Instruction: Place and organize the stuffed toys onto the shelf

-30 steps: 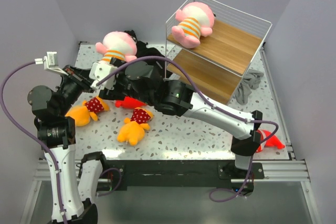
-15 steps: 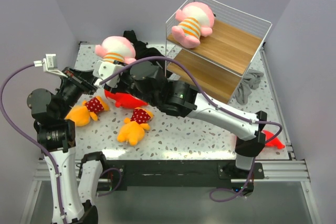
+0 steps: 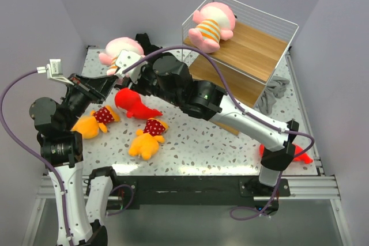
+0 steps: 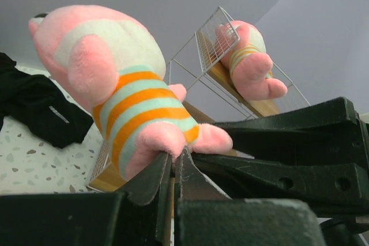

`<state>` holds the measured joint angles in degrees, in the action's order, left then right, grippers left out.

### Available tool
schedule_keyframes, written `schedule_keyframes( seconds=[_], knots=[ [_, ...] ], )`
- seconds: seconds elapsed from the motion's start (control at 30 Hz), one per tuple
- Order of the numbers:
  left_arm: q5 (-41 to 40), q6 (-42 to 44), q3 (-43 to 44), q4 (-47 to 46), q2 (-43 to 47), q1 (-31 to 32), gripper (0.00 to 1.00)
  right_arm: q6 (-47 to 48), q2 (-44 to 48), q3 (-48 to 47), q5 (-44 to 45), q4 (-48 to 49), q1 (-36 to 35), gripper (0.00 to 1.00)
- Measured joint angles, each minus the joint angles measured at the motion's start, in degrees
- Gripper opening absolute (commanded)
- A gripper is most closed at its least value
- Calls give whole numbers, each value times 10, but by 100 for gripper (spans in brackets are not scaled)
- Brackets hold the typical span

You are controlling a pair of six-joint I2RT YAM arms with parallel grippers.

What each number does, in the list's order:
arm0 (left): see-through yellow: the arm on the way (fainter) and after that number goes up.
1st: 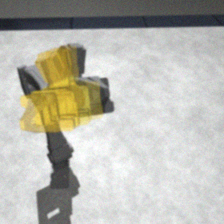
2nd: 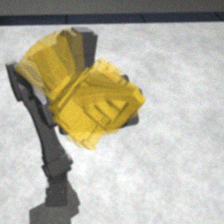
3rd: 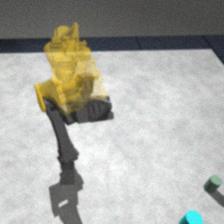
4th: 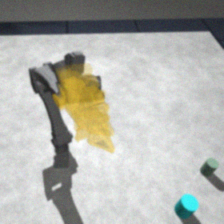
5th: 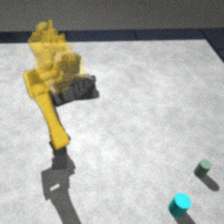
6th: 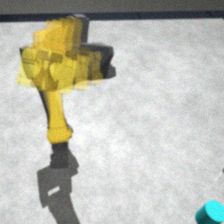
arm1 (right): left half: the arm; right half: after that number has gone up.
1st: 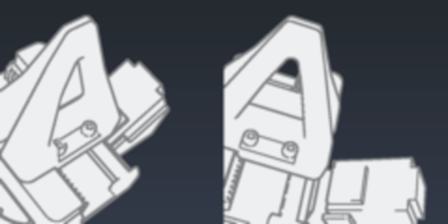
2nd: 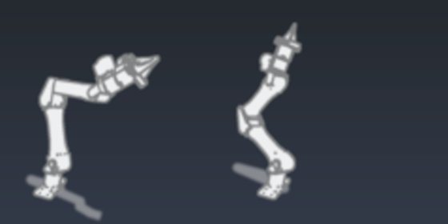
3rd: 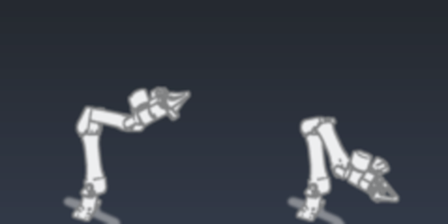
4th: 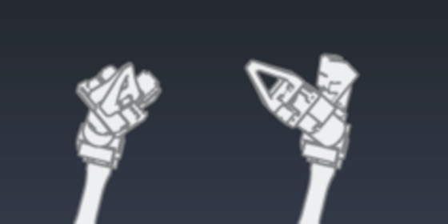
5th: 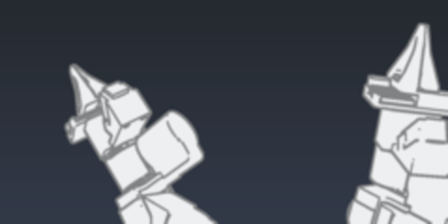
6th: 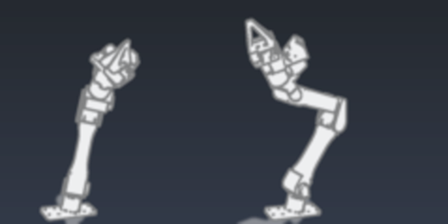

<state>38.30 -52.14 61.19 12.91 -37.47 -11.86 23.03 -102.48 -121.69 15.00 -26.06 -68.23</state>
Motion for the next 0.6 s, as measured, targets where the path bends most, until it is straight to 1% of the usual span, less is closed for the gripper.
schedule_keyframes(
  seconds=[0.03,0.07,0.13,0.17,0.2,0.27,0.3,0.37,0.4,0.43,0.5,0.6],
  knots=[
    [0,-2,0,0,0,0,0,1,0,0,-4,0,0,4],
    [-1,-4,0,0,1,0,0,-6,0,0,-10,0,0,0],
    [-2,-7,0,-2,2,0,1,-8,0,0,-15,0,1,0],
    [-3,-8,0,-4,2,0,10,-9,0,0,-19,0,2,0],
    [-4,-8,0,-5,2,0,32,-8,0,0,-23,-1,2,0],
    [-5,-9,0,-7,2,0,51,-2,0,-1,-29,-3,4,0],
    [-4,-10,0,-9,1,0,65,3,1,-1,-30,-4,4,0],
    [-4,-10,-1,-16,1,0,75,14,5,-1,-30,-11,5,0],
    [-4,-10,-1,-18,1,1,83,21,7,-1,-29,-18,5,0],
    [-5,-11,-1,-18,1,1,87,28,10,-2,-29,-24,6,0],
    [-9,-10,-1,-17,0,1,92,49,19,-9,-30,-39,6,0],
    [-17,-12,-1,-16,0,2,95,87,35,-35,-38,-57,6,0]
  ],
)
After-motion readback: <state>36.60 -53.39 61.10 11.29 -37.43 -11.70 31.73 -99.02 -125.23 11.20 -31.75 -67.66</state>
